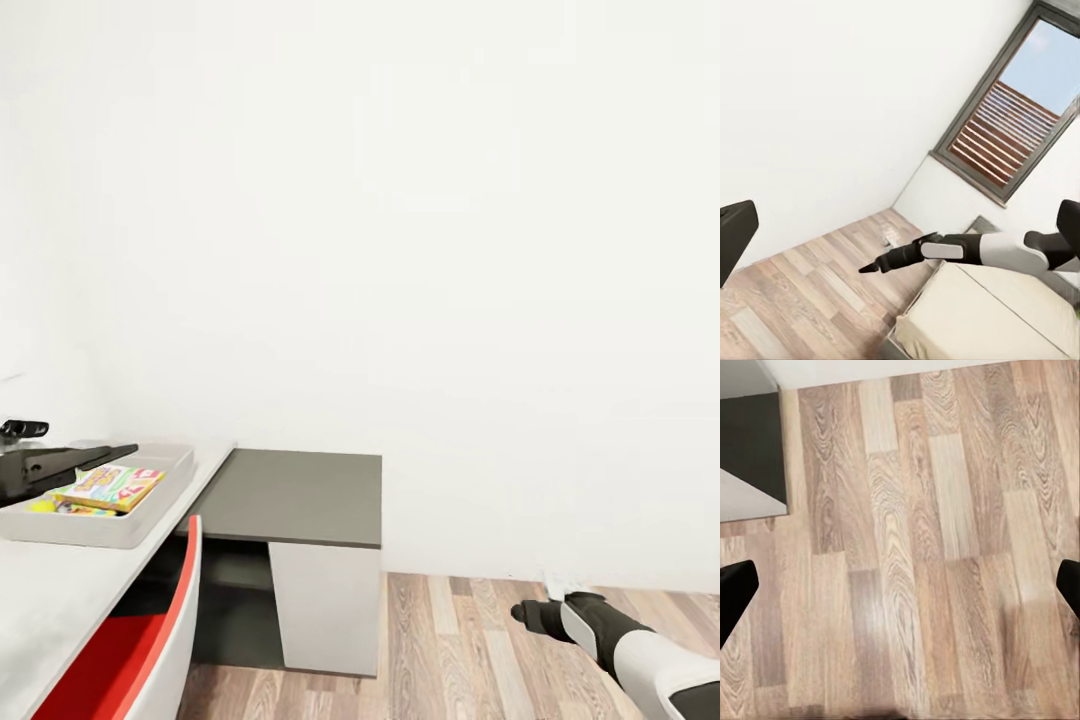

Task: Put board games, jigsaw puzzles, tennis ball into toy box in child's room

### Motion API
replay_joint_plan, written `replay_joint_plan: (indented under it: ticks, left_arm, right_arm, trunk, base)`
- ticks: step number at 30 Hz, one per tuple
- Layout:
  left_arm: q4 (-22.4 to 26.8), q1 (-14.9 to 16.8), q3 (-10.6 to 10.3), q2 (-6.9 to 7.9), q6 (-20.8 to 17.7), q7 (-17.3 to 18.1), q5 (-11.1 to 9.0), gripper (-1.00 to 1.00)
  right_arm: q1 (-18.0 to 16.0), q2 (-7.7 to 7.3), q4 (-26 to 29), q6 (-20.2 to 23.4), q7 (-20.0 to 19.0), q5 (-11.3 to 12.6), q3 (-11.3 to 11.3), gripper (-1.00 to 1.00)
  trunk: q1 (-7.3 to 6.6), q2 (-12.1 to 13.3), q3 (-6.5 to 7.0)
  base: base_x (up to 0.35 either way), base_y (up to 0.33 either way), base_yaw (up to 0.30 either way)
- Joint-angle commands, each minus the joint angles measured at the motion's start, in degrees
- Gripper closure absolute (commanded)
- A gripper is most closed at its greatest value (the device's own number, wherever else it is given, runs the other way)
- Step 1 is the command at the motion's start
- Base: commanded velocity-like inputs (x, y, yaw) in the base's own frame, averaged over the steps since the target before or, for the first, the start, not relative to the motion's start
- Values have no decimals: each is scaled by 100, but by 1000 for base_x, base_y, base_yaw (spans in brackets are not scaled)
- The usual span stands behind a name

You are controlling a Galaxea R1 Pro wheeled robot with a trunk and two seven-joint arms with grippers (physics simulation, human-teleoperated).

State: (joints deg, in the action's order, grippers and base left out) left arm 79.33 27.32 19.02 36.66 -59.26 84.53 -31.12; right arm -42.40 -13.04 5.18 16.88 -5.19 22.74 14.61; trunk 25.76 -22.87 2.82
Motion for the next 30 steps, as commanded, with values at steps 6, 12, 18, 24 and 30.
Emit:
replay_joint_plan:
  ticks: [6,12,18,24,30]
  left_arm:
    - [-39,-29,-34,-326,-55,-38,372,-100]
    - [-157,-147,-31,-632,-43,-56,1259,-100]
    - [-237,-297,-35,-1237,215,-127,2066,-100]
    - [-625,-373,-25,-1882,743,-261,3152,-100]
    - [-850,-383,-22,-2097,908,-289,3529,-100]
  right_arm:
    - [421,-43,-14,-87,67,148,-45,-100]
    - [866,-47,-20,-418,63,531,-152,-100]
    - [1181,41,-53,-878,69,692,-167,-100]
    - [1507,226,-70,-1247,76,709,-176,-100]
    - [1614,219,-78,-1381,79,724,-191,-100]
  trunk:
    - [2,-5,-13]
    - [2,-5,-14]
    - [2,-5,-14]
    - [2,-5,-19]
    - [2,-5,-58]
  base:
    - [0,0,-55]
    - [0,0,-8]
    - [0,0,-1]
    - [0,0,-1]
    - [0,0,-68]
